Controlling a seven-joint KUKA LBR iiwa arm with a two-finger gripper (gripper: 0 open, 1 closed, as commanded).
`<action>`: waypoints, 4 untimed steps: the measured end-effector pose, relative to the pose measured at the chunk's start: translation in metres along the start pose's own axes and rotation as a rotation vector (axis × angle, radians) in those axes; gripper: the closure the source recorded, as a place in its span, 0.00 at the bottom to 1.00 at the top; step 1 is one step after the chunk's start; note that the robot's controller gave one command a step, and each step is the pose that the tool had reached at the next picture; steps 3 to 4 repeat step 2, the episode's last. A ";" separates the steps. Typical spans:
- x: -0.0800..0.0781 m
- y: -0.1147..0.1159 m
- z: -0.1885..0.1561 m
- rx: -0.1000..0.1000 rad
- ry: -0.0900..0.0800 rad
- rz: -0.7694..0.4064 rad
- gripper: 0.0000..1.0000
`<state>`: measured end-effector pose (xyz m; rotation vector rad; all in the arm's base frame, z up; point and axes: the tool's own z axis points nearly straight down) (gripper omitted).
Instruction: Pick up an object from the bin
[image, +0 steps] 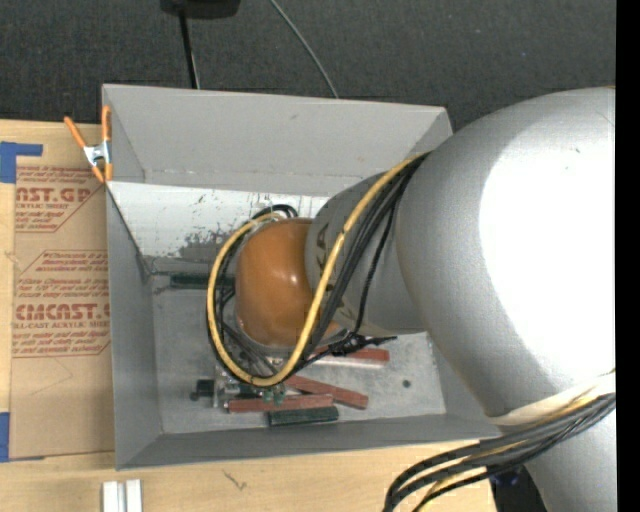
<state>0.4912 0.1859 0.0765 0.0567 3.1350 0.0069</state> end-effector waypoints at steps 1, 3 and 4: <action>0.000 0.000 0.000 0.000 0.000 0.000 1.00; 0.001 -0.006 -0.203 0.004 0.009 -0.024 1.00; 0.001 -0.006 -0.203 0.004 0.009 -0.024 1.00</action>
Offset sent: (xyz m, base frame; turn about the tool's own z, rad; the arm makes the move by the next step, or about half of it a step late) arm -0.0025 -0.0101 0.2445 -0.0256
